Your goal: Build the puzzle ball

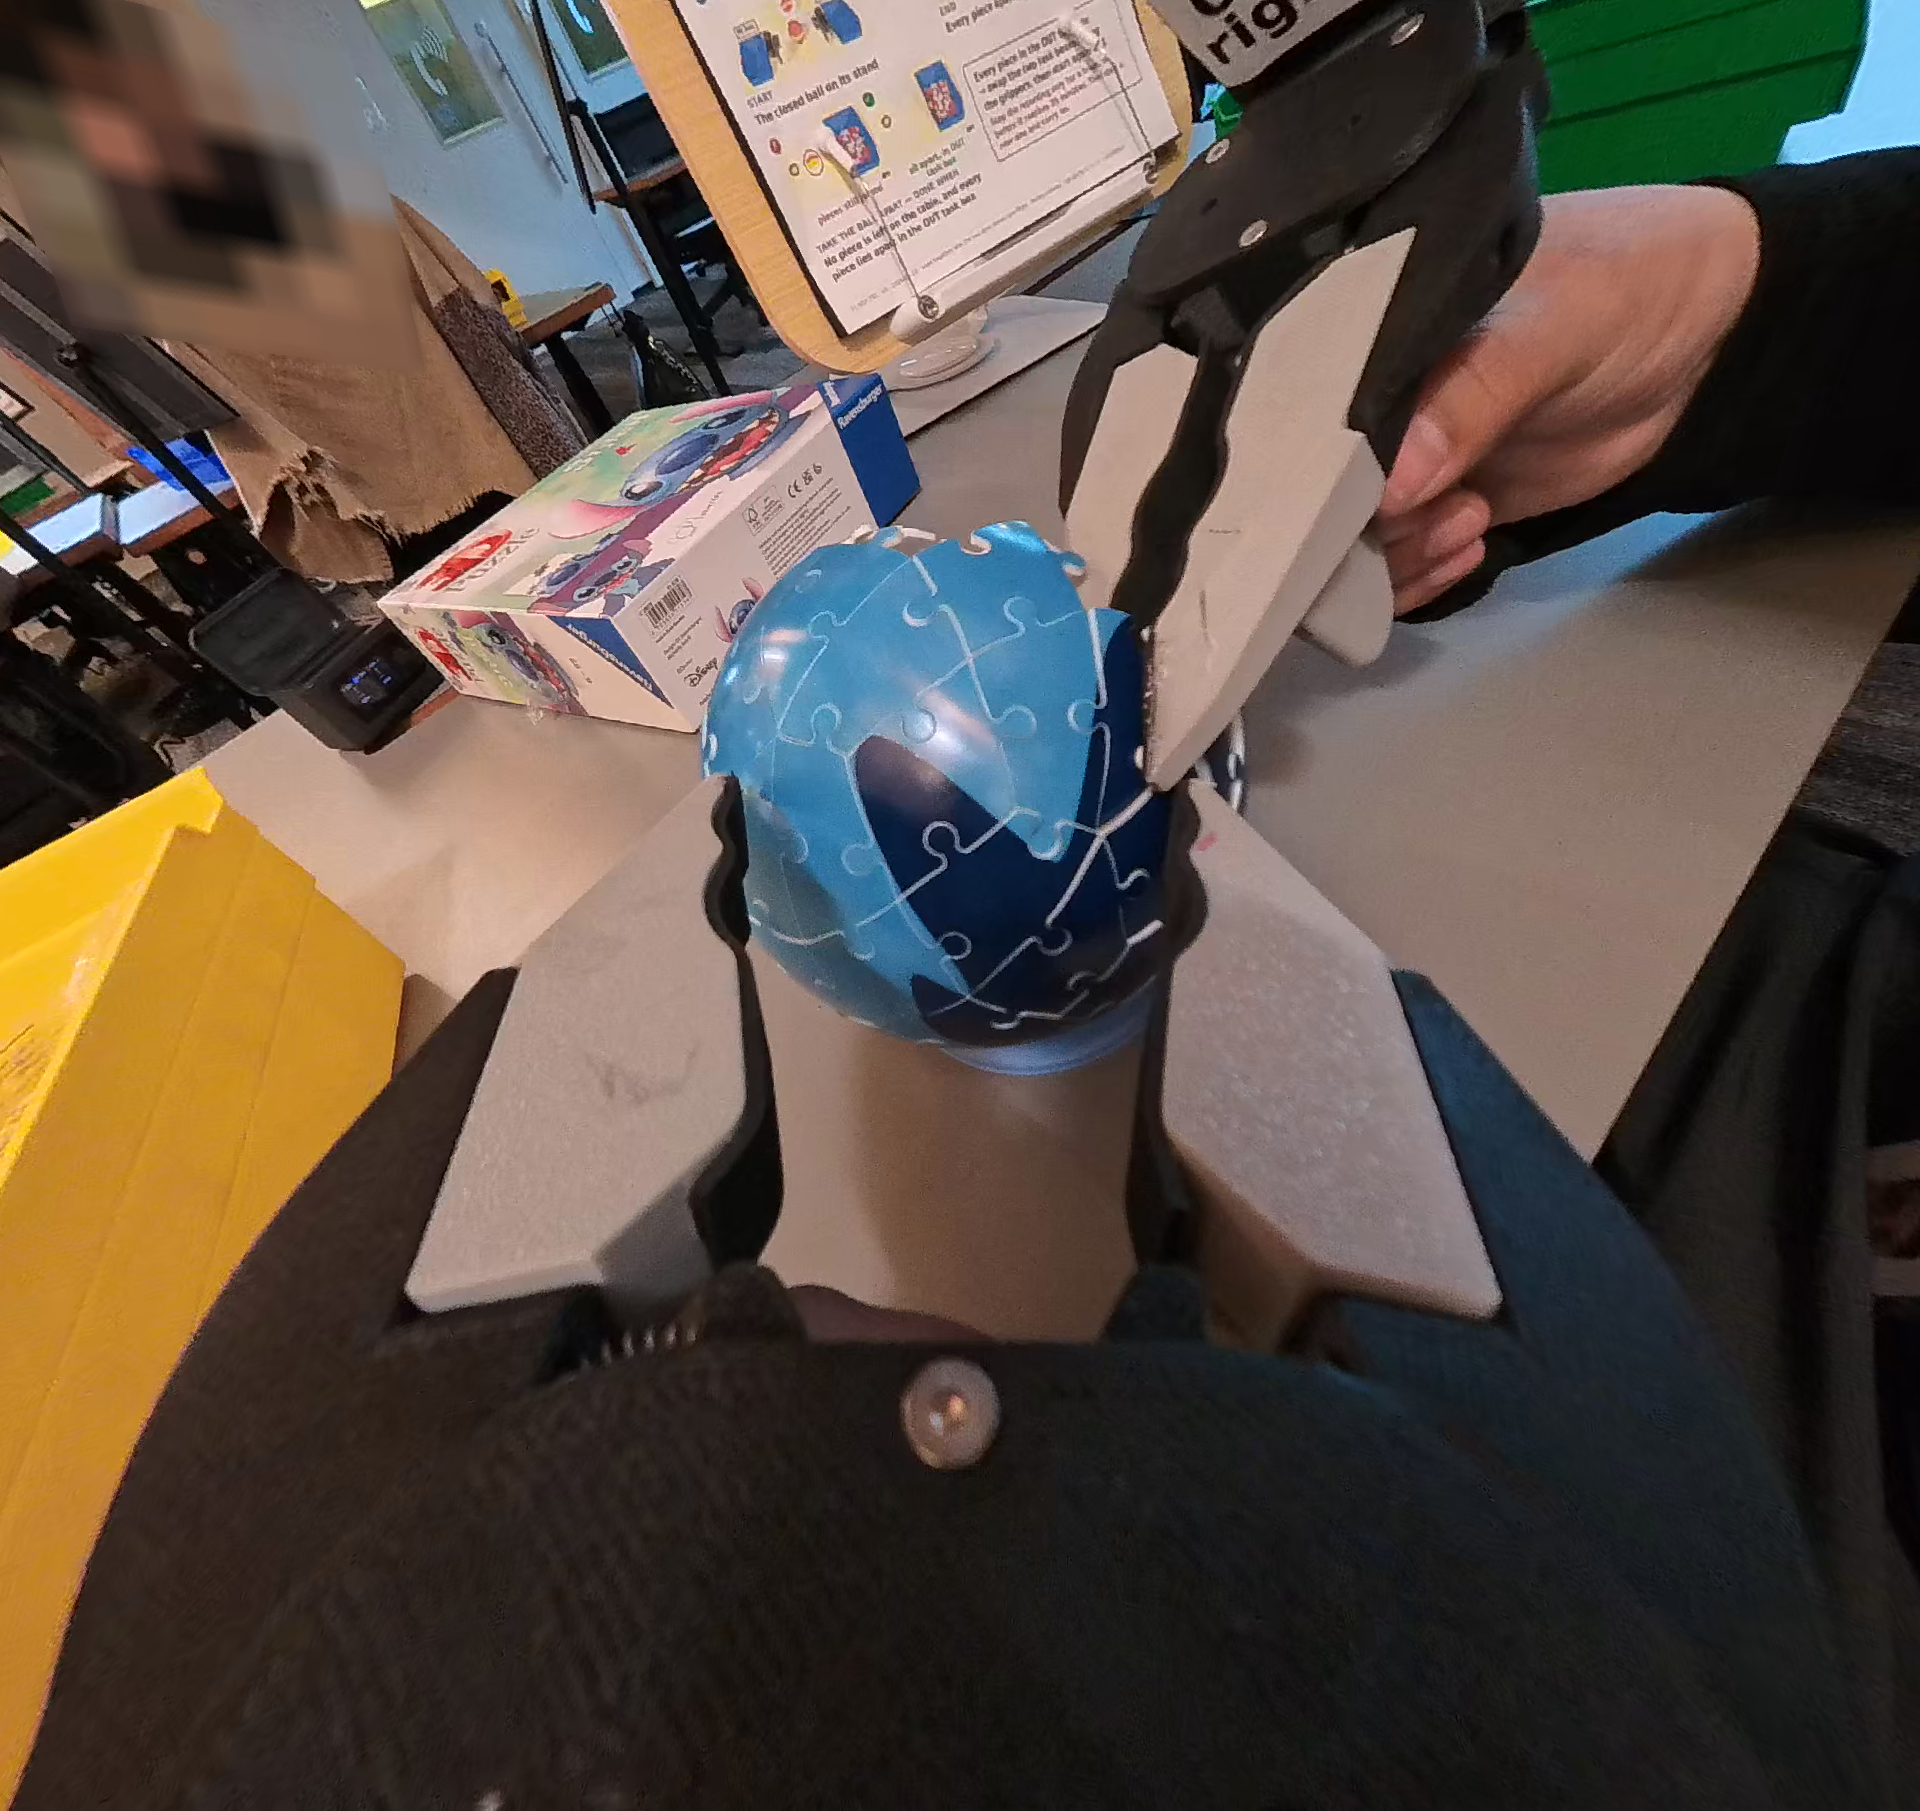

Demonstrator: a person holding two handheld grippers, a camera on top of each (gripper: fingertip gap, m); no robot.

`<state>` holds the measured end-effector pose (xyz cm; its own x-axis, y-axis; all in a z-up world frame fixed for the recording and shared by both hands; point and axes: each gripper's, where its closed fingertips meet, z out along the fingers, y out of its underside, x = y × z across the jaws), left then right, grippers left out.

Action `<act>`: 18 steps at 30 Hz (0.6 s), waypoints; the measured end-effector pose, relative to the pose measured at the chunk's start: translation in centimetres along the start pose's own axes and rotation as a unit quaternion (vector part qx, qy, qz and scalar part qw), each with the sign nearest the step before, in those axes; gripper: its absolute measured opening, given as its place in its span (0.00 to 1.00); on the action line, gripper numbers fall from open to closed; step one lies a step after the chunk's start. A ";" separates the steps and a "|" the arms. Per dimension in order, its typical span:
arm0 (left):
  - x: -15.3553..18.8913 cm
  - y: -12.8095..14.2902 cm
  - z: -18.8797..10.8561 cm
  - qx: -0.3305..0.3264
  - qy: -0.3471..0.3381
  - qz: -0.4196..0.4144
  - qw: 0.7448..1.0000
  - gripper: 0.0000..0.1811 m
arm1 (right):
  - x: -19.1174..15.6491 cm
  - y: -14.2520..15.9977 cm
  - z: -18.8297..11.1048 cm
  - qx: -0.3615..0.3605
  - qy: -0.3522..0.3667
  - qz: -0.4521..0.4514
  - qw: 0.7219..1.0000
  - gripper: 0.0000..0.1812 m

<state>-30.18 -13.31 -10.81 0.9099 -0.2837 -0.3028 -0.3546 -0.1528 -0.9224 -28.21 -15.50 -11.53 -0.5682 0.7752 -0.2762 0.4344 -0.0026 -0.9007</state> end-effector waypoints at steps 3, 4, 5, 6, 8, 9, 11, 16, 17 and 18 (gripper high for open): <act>-0.1 0.0 0.0 0.000 -0.002 0.000 1.000 0.45 | -0.2 0.0 0.0 0.001 -0.010 0.003 1.000 0.02; 0.0 0.0 0.0 -0.001 -0.001 0.001 1.000 0.45 | -0.3 0.1 0.0 -0.001 -0.012 0.002 1.000 0.01; 0.0 0.1 0.1 -0.003 -0.001 0.002 1.000 0.45 | -0.3 0.2 0.0 -0.003 -0.012 0.000 1.000 0.01; 0.0 0.2 0.1 -0.004 -0.001 0.005 1.000 0.46 | -0.3 0.3 0.1 -0.007 -0.012 -0.004 1.000 0.01; 0.1 0.3 0.2 -0.007 -0.001 0.007 1.000 0.46 | -0.3 0.5 0.1 -0.014 -0.013 -0.007 1.000 0.01; 0.1 0.3 0.2 -0.006 -0.001 0.007 1.000 0.46 | -0.3 0.5 0.1 -0.012 -0.015 -0.004 1.000 0.01; 0.1 0.2 0.2 -0.004 -0.001 0.007 1.000 0.45 | -0.3 0.4 0.0 -0.008 -0.019 0.006 1.000 0.01; 0.3 0.3 0.0 -0.006 0.000 0.013 1.000 0.44 | -0.1 0.1 -0.7 -0.006 -0.011 -0.004 1.000 0.10; 0.4 0.3 0.0 -0.007 0.002 0.016 1.000 0.44 | -0.1 0.2 -1.0 -0.011 -0.009 -0.013 1.000 0.11; 0.5 0.3 -0.1 -0.007 0.006 0.018 1.000 0.44 | -0.1 0.4 -1.3 -0.016 -0.007 -0.023 1.000 0.11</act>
<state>-29.81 -13.59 -11.25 0.8940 -0.2997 -0.3332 -0.3903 -0.1554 -0.9075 -27.09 -14.73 -11.43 -0.5972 0.7653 -0.2402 0.4304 0.0531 -0.9011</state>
